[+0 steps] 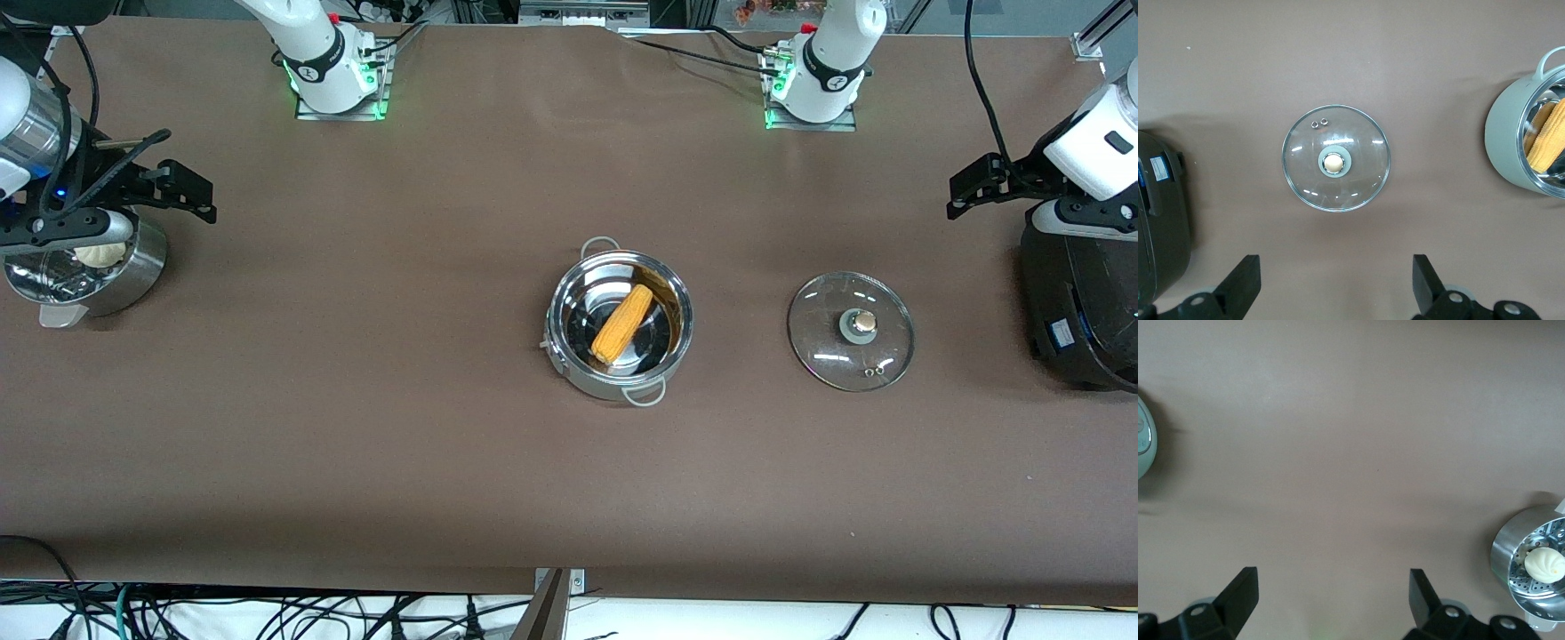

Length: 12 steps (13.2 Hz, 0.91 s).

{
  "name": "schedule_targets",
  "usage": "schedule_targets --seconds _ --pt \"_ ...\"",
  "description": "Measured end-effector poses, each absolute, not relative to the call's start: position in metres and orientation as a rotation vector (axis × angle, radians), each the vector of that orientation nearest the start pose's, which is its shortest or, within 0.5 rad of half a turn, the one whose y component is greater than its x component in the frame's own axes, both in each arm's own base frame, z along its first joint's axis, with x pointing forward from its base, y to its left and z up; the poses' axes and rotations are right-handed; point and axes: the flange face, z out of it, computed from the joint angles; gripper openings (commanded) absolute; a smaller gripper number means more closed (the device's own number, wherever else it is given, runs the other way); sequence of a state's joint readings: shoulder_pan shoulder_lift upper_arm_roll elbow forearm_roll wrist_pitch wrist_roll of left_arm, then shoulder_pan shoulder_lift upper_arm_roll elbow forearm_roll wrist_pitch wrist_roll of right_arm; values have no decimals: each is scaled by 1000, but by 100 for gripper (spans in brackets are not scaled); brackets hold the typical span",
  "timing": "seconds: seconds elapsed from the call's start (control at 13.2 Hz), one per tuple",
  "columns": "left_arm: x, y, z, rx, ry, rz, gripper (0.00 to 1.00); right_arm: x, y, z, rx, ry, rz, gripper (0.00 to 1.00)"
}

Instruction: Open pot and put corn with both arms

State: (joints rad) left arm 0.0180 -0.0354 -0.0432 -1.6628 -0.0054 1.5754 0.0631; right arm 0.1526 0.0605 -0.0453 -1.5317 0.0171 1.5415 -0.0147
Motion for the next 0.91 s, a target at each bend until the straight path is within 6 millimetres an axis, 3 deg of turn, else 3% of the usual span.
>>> schedule_targets --seconds 0.91 --pt "541 -15 601 -3142 138 86 100 570 64 604 -3123 -194 83 100"
